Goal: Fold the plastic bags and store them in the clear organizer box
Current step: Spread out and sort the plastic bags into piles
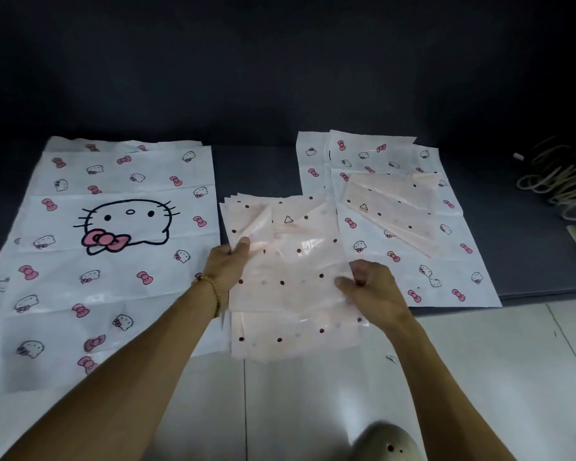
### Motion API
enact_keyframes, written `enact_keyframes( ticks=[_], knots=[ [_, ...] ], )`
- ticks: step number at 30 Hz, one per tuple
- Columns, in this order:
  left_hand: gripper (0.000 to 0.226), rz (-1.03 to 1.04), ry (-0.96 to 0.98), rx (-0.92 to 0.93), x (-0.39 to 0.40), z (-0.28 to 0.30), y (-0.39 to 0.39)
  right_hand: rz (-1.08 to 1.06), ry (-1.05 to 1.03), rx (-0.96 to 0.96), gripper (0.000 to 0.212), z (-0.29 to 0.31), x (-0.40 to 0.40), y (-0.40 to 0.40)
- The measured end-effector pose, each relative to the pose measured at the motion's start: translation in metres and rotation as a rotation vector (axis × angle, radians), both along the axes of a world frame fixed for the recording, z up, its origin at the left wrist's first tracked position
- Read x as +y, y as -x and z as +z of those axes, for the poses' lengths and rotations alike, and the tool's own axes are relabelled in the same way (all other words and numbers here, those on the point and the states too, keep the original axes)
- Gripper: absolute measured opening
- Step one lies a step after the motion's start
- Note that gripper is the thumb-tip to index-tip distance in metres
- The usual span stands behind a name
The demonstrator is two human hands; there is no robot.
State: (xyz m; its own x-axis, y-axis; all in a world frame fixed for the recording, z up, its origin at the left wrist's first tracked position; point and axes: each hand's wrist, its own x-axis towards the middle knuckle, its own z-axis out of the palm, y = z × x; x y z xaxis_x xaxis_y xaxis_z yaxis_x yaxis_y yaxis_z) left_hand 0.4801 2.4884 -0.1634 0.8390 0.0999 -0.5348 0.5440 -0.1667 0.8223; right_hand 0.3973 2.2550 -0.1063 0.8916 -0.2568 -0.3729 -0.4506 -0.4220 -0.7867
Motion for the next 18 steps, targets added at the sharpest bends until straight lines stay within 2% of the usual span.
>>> enact_keyframes(
  ticks=[1,2,3,5,7,8,9,11,13,14,16,18],
  knots=[
    [0.038,-0.006,-0.005,0.008,0.000,0.002,0.000,0.002,0.042,-0.064,0.027,0.000,0.000,0.000],
    [0.039,-0.013,-0.006,0.020,0.001,0.003,0.000,-0.023,0.047,-0.107,0.029,0.002,0.001,-0.001],
    [0.041,-0.020,0.003,0.035,0.001,0.003,-0.002,-0.049,0.047,-0.126,0.022,0.004,0.002,-0.004],
    [0.054,-0.039,0.060,0.090,0.002,0.010,-0.005,-0.019,0.162,-0.063,0.012,0.006,0.003,-0.009],
    [0.076,-0.039,0.200,0.129,0.003,0.019,-0.004,0.060,0.283,0.070,0.016,0.002,0.003,-0.011],
    [0.079,-0.046,0.249,0.110,0.003,0.020,-0.003,0.068,0.284,0.119,0.017,0.001,0.004,-0.012],
    [0.074,-0.057,0.270,0.076,0.003,0.020,-0.002,0.067,0.270,0.155,0.018,0.000,0.006,-0.012],
    [0.047,-0.054,0.260,0.044,0.002,0.016,0.000,0.075,0.238,0.255,0.019,0.003,0.006,-0.013],
    [0.014,-0.015,0.150,0.036,-0.001,0.013,0.000,0.007,0.063,0.319,0.022,0.008,-0.001,-0.011],
    [0.006,-0.003,0.102,0.040,-0.002,0.013,0.000,-0.095,-0.136,0.334,0.026,0.012,-0.005,-0.008],
    [0.013,0.026,0.086,0.043,-0.005,0.012,-0.001,-0.272,-0.642,0.286,0.040,0.022,-0.015,-0.001],
    [0.018,0.056,0.088,0.029,-0.007,0.011,-0.001,-0.294,-0.925,0.193,0.052,0.024,-0.019,0.010]
  ],
)
